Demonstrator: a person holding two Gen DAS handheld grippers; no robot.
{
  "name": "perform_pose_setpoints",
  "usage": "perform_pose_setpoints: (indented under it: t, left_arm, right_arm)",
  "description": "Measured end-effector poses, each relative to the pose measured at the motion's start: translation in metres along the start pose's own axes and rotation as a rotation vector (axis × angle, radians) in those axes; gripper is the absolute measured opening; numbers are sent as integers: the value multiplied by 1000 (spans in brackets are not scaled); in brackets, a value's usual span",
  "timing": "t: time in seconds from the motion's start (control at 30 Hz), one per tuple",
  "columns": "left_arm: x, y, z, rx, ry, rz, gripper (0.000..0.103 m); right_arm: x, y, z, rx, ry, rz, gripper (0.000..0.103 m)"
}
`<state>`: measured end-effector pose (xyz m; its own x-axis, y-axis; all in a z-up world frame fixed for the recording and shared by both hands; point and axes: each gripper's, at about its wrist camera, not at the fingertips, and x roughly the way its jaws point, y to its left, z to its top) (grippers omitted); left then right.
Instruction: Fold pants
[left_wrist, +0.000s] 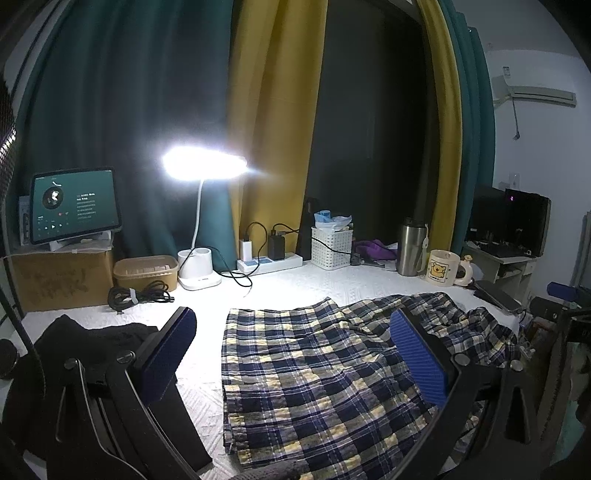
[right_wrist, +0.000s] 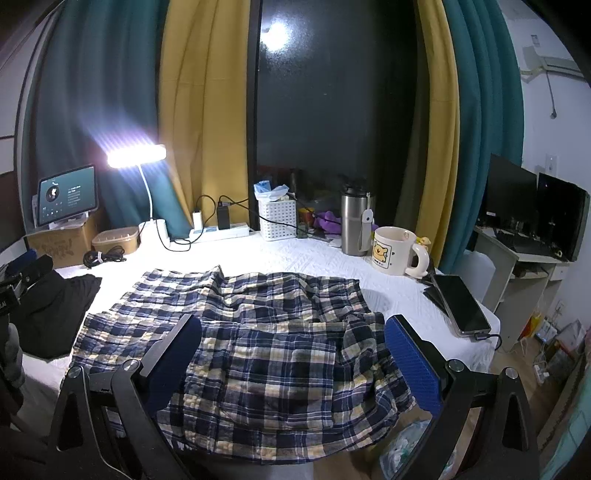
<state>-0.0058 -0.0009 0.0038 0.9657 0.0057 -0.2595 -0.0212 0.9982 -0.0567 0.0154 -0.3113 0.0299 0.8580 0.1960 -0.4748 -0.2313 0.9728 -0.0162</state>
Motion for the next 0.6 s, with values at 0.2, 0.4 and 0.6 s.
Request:
perform_pose_setpoints:
  t: [0.2,0.4,0.6]
  left_arm:
    - [-3,0,2,-1,-10,0,103]
    - [-4,0,3,-1,-14,0,103]
    - [-4,0,4,0,-9,-1,103]
  right_arm:
    - [-3,-2,3,4,-1,-6,100]
    - [-4,-2,4,3,-2,-7,100]
    - [-3,-2,3,4,-2,-8,100]
